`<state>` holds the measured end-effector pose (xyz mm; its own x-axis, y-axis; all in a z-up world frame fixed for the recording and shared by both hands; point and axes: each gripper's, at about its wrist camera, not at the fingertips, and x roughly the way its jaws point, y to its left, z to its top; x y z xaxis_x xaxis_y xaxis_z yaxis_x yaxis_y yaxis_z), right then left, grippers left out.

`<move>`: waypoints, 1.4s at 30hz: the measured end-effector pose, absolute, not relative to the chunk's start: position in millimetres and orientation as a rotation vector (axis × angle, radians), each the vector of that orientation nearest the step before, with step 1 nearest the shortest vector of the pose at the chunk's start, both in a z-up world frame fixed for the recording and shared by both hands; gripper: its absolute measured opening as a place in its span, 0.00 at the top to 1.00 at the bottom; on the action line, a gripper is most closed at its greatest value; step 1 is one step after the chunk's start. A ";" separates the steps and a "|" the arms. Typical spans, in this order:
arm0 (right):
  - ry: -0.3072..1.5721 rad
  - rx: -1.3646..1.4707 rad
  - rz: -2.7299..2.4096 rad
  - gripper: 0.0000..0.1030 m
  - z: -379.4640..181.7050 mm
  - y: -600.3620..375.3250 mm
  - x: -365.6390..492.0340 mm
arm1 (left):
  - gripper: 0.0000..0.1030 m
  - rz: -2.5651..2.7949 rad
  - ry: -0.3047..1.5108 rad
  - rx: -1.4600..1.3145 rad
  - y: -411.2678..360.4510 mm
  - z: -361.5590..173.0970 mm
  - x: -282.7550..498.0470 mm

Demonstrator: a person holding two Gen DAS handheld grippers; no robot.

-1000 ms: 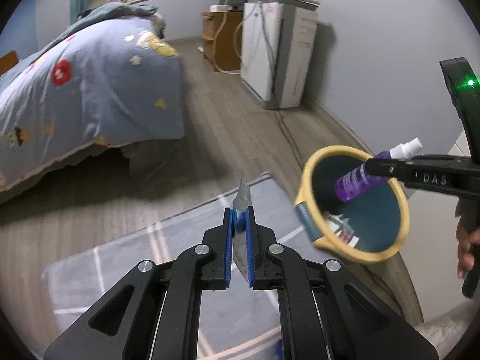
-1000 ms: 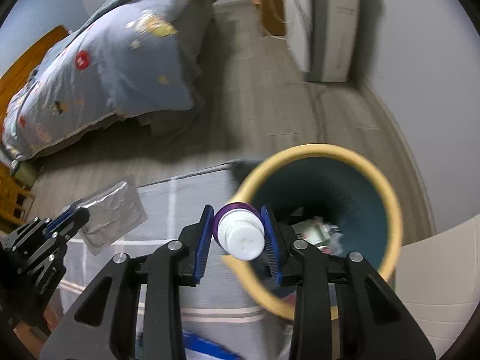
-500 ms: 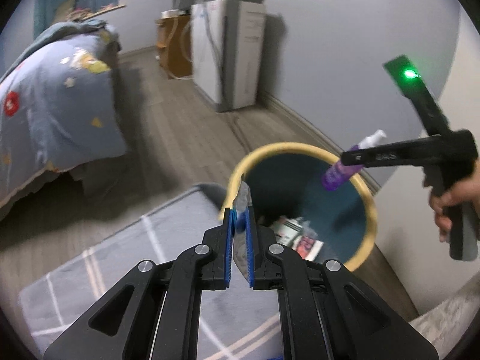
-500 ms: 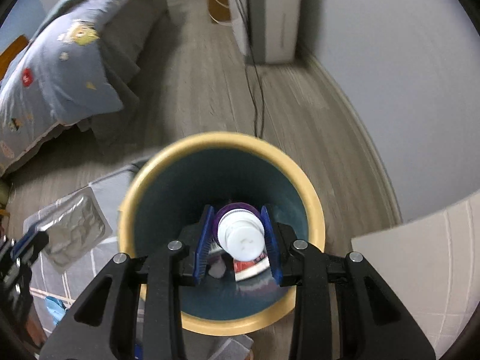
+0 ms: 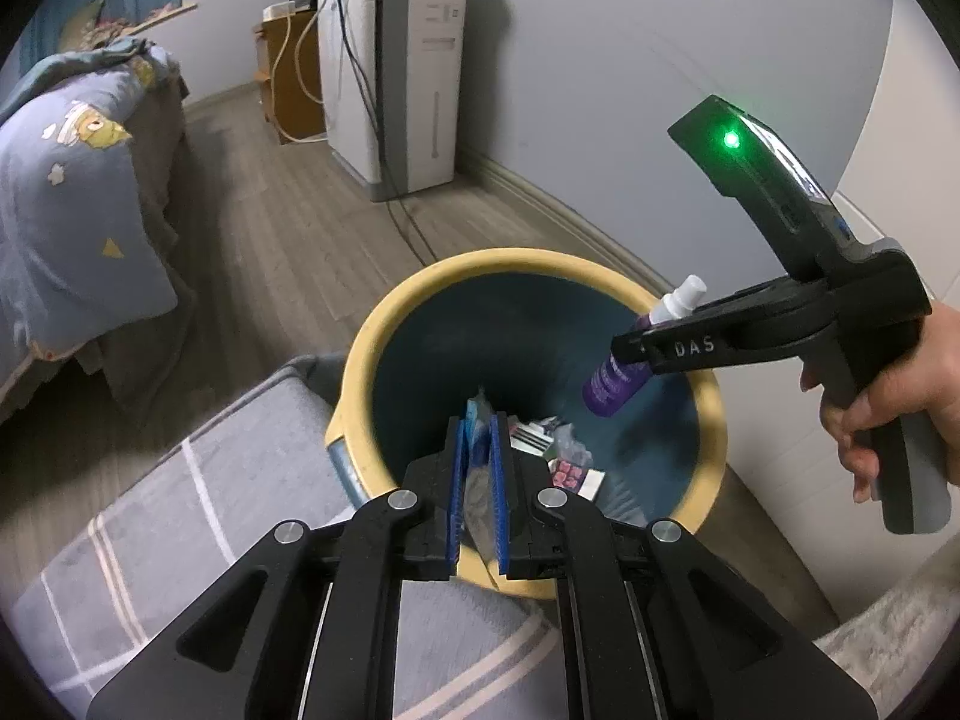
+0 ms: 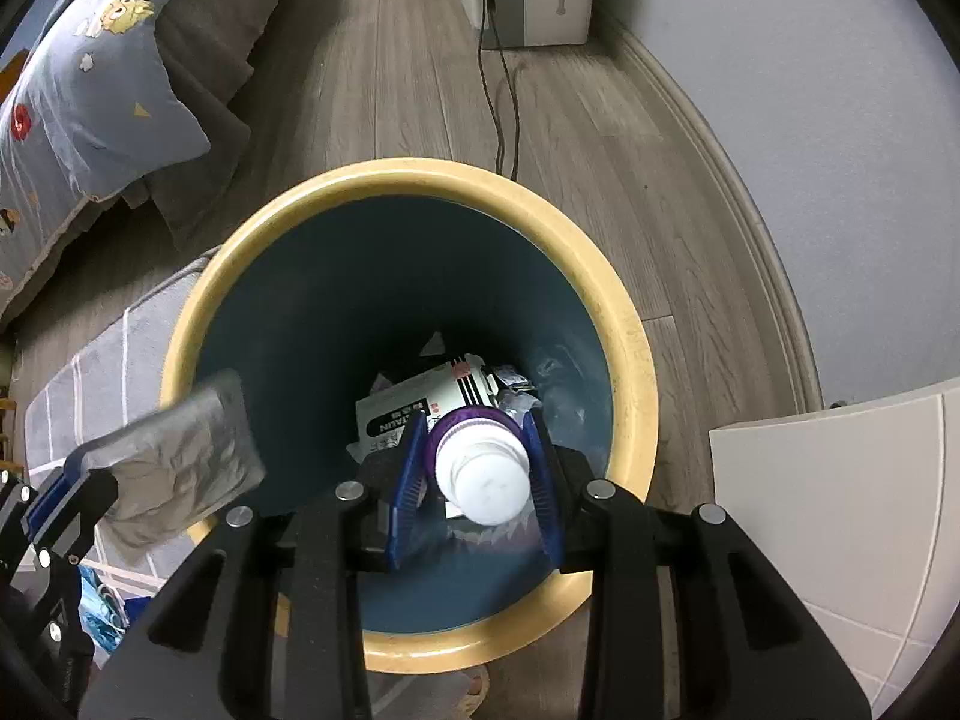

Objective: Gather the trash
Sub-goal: 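Open both grippers to drop the blister pack and bottle into the bin, then move both tools back over the cushion toward the blue wipes pack and masks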

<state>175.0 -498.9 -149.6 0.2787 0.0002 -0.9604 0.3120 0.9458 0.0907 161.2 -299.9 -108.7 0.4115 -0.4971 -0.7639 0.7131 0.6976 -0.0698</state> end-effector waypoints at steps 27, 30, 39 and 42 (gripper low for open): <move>1.114 0.408 -0.262 0.06 -94.3 -494.3 157.2 | 0.10 -0.564 0.808 0.220 -226.6 -72.5 154.0; 1.093 0.450 -0.232 0.06 -83.0 -484.0 147.0 | 0.09 -0.527 0.805 0.206 -204.2 -62.4 149.4; 1.064 0.460 -0.177 0.06 -60.1 -436.4 121.0 | 0.08 -0.415 0.801 0.231 -148.5 -49.2 125.4; 1.068 0.460 -0.150 0.06 -57.5 -420.6 115.1 | 0.08 -0.392 0.806 0.218 -130.5 -45.9 114.7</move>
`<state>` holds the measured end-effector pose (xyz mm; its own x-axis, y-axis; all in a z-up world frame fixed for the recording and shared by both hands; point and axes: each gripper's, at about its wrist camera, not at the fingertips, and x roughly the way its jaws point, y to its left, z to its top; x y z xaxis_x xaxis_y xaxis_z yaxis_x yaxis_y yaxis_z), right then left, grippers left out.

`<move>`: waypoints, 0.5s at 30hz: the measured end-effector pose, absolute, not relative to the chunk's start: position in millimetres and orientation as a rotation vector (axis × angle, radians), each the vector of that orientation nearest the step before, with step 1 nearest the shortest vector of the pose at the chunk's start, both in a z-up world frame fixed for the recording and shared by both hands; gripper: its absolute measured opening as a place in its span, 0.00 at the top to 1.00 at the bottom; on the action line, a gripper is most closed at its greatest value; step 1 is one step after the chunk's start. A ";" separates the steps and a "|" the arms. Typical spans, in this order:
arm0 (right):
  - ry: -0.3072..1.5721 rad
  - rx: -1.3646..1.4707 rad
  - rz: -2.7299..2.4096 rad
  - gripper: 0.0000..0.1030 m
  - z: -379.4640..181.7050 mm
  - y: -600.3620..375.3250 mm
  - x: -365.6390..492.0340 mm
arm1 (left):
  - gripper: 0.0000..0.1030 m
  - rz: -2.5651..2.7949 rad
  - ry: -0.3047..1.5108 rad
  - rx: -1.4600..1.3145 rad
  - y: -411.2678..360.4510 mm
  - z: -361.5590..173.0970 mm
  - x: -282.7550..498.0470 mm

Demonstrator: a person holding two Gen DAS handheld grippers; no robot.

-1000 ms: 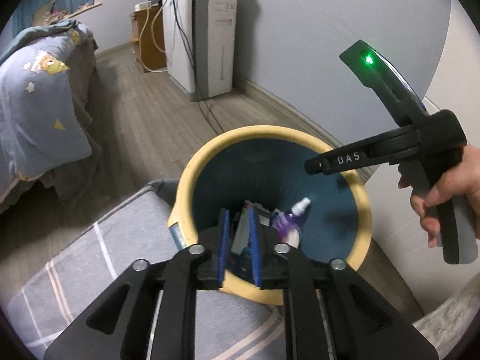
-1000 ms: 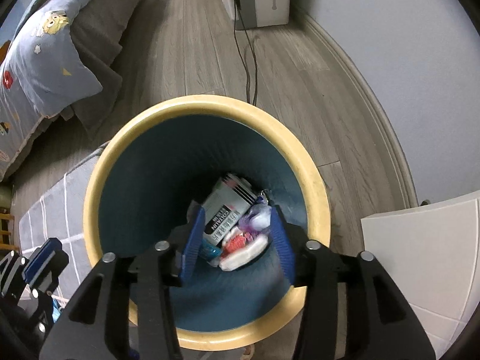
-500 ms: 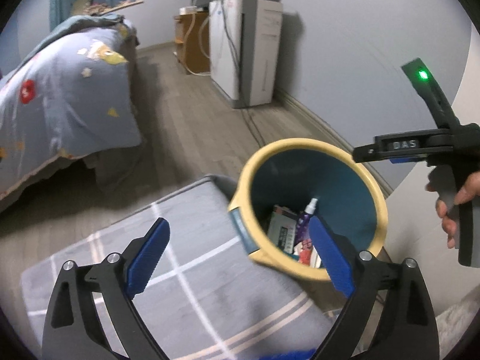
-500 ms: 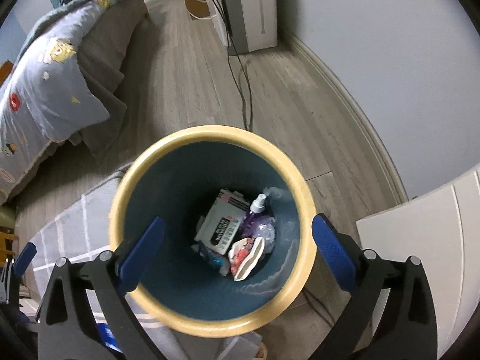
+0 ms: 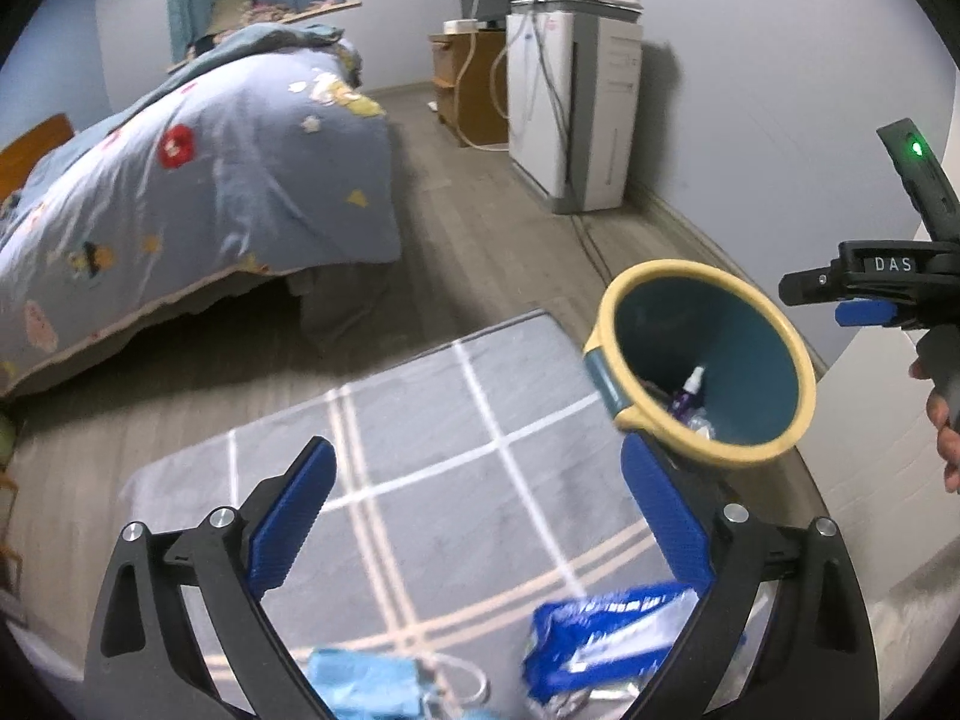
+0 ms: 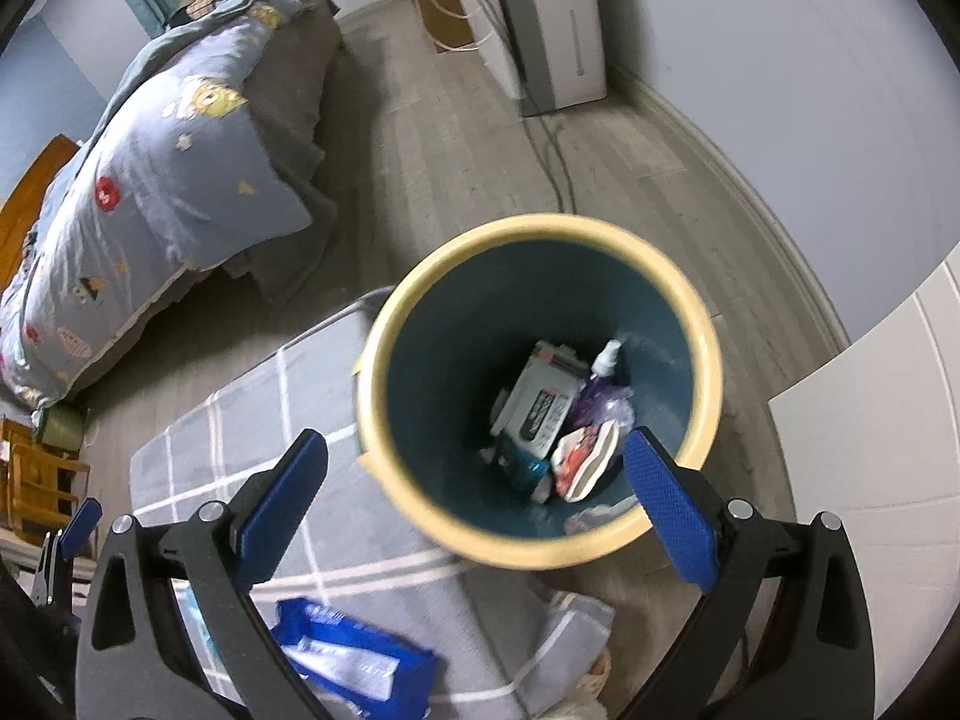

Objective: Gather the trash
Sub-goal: 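Move both tools back over the cushion toward the blue wipes pack and masks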

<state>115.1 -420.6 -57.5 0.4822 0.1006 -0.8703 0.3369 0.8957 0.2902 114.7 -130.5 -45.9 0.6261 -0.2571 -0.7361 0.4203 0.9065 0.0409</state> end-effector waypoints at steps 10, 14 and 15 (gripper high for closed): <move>1.085 0.414 -0.089 0.06 -54.2 -374.9 99.9 | 0.07 -0.340 0.803 0.171 -86.7 -38.8 91.9; 1.101 0.337 -0.059 0.06 -55.9 -346.8 99.5 | 0.07 -0.316 0.827 0.186 -75.2 -47.1 87.2; 1.106 0.322 -0.055 0.06 -57.7 -340.7 99.5 | 0.07 -0.311 0.833 0.194 -72.2 -49.9 86.6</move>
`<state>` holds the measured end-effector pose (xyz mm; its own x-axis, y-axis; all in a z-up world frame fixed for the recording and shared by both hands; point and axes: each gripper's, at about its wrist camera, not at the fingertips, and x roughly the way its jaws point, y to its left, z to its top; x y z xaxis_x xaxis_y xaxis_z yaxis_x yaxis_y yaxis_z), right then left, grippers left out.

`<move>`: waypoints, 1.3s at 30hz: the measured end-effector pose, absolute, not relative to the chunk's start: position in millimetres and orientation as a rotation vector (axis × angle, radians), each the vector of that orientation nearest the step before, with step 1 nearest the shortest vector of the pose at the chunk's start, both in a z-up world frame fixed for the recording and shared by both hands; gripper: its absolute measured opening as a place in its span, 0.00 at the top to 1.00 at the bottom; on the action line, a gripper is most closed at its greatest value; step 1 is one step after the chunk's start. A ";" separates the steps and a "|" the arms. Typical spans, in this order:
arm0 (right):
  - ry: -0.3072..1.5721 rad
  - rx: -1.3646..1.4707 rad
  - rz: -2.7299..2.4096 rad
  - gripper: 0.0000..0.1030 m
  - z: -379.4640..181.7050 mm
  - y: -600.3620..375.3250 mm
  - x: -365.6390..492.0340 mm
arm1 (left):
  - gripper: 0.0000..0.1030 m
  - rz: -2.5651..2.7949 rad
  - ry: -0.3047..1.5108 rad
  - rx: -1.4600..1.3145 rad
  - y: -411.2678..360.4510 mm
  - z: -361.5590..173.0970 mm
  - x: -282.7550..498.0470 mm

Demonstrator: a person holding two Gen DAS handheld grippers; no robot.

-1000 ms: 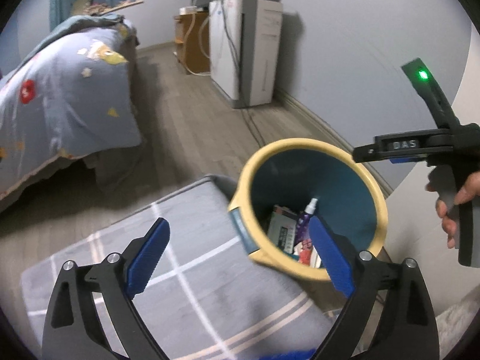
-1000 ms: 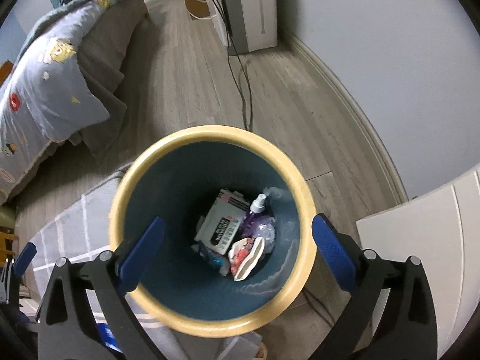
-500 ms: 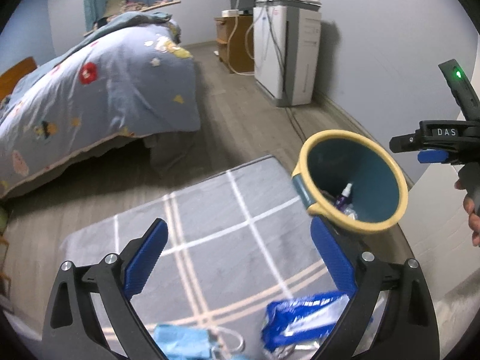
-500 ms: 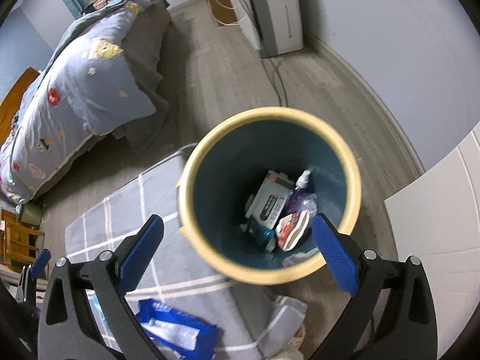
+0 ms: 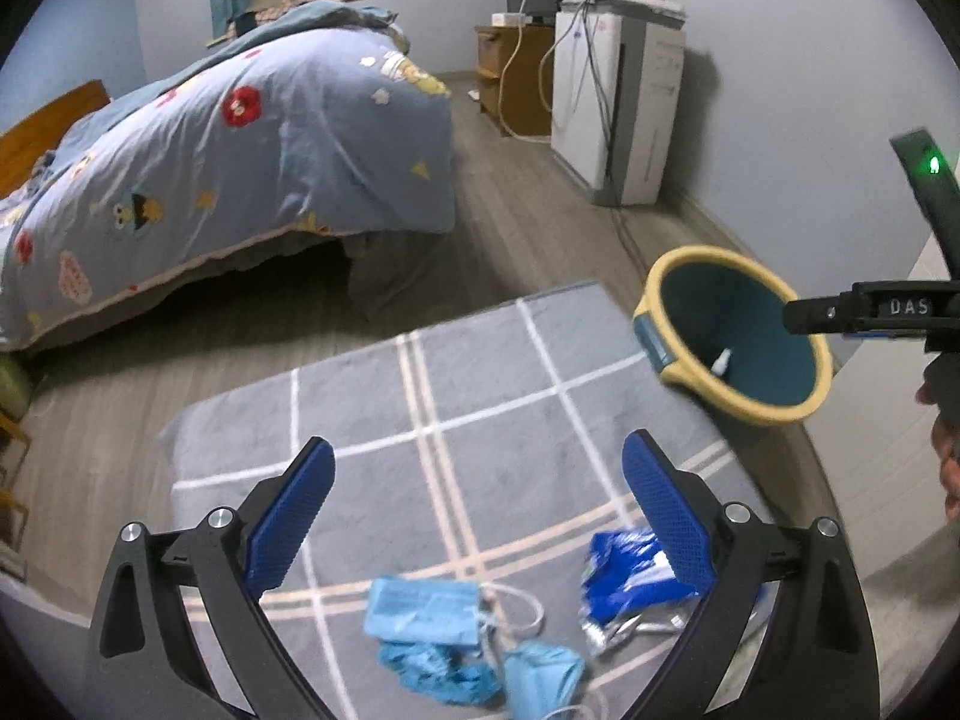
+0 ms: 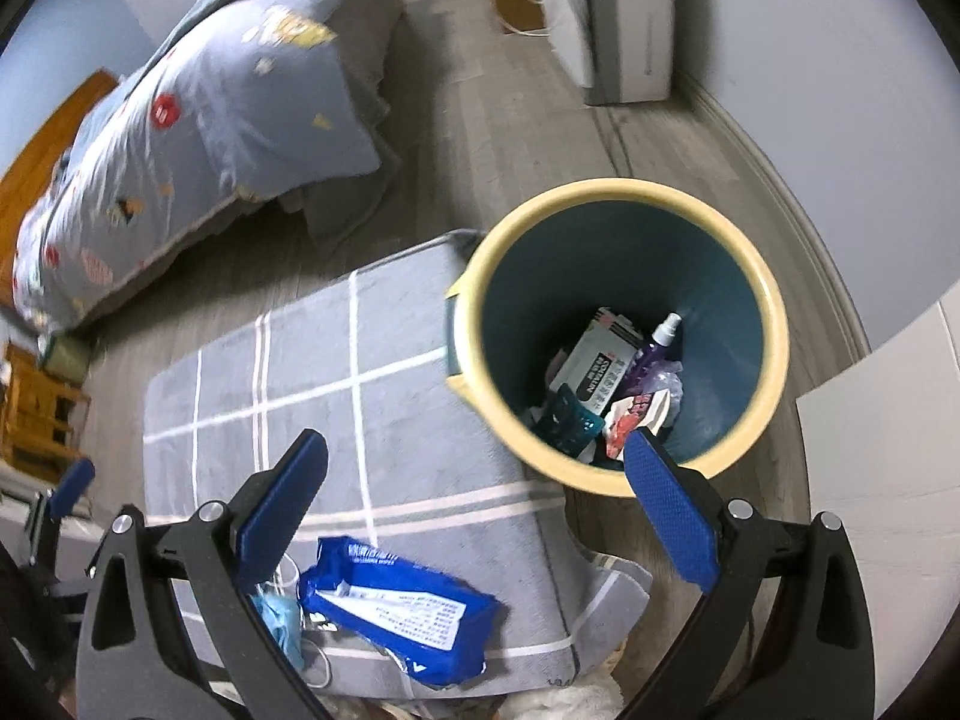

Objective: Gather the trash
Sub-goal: 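Move both tools back over the cushion toward the blue wipes pack and masks, then grasp the blue wipes pack with the right gripper while the left gripper grasps the blue glove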

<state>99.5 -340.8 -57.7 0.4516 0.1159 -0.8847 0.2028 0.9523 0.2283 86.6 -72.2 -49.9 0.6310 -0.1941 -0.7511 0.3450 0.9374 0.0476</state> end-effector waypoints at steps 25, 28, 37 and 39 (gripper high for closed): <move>1.188 0.266 0.110 0.06 -88.3 -238.6 114.0 | 0.30 -0.239 1.195 0.132 -4.7 -149.9 46.2; 1.202 0.244 0.134 0.06 -90.5 -239.4 110.1 | 0.37 -0.262 1.254 0.132 -10.4 -163.0 47.2; 1.274 -0.137 0.306 0.06 -113.6 -223.6 71.8 | 0.80 -0.267 1.279 0.177 -25.9 -168.0 49.5; 1.287 -0.196 0.340 0.07 -120.3 -218.4 62.4 | 0.86 -0.270 1.279 0.156 -25.3 -163.1 50.4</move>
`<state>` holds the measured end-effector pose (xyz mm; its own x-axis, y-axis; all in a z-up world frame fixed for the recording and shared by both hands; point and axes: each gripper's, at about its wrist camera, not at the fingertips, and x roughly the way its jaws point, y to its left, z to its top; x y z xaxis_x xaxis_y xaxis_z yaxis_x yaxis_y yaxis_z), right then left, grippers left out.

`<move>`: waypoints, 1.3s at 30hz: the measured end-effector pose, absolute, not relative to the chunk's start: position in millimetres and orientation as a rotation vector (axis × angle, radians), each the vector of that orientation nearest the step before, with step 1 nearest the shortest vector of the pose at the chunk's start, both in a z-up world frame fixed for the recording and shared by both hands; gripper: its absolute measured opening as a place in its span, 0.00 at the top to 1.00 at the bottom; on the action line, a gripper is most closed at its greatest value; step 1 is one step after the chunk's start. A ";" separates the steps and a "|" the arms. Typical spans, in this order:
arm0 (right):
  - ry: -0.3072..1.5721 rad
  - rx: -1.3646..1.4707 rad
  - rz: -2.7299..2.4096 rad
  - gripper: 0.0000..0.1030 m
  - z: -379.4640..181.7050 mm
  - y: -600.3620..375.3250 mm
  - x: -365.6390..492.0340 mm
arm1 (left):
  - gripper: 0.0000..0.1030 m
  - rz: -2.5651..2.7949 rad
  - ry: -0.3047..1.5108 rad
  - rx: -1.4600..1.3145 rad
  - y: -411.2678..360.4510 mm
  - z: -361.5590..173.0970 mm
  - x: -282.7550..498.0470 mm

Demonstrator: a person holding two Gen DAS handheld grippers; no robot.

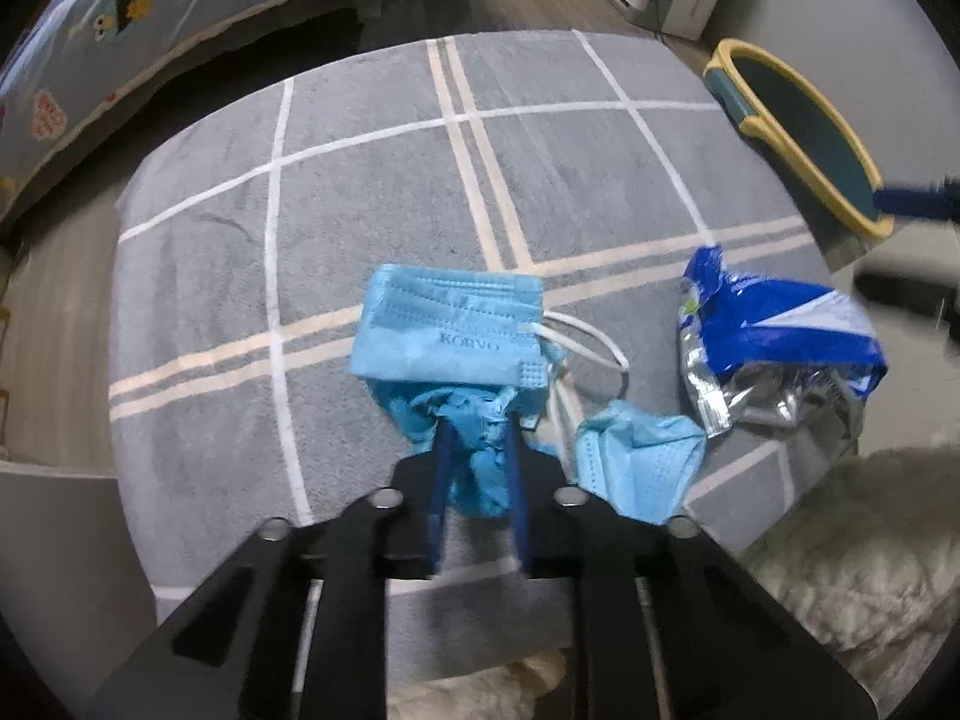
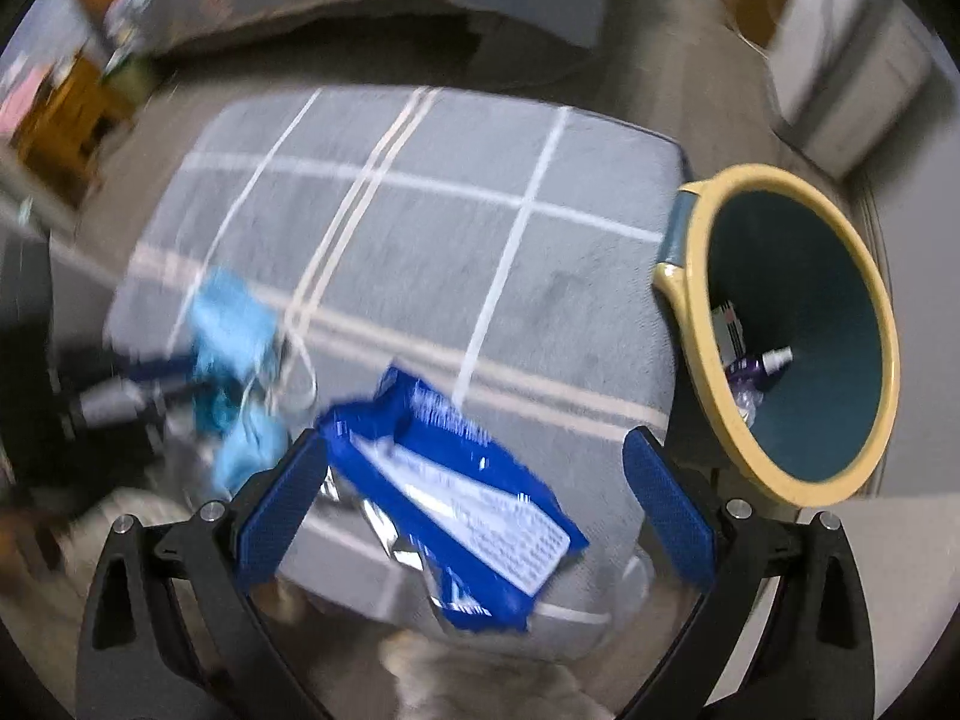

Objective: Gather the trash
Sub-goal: 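Grasp the blue wipes pack with the right gripper while the left gripper grasps the blue glove, then carry the wipes pack and crumpled blue glove over the teal bin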

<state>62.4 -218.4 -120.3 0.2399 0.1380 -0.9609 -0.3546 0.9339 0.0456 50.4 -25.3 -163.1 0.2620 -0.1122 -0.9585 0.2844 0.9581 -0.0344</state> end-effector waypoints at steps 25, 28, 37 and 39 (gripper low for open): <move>1.192 -0.209 0.324 0.85 -98.0 -218.8 84.5 | 0.98 -0.292 1.110 0.092 -20.8 -104.9 62.2; 1.147 -0.161 0.324 0.85 -81.3 -228.5 88.2 | 0.98 -0.309 1.065 0.099 -25.3 -90.2 63.4; 1.033 -0.034 0.273 0.85 -42.4 -266.4 105.4 | 0.98 -0.360 0.924 0.080 -38.8 -45.3 70.3; 1.020 -0.006 0.252 0.85 -38.1 -280.2 110.5 | 0.98 -0.369 0.906 0.092 -45.3 -40.4 71.4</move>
<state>110.5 -280.2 -38.1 0.4971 0.2050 -0.8431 -0.2108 0.9711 0.1119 71.4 -45.3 -40.4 0.5589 -0.2735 -0.7828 0.3507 0.9334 -0.0758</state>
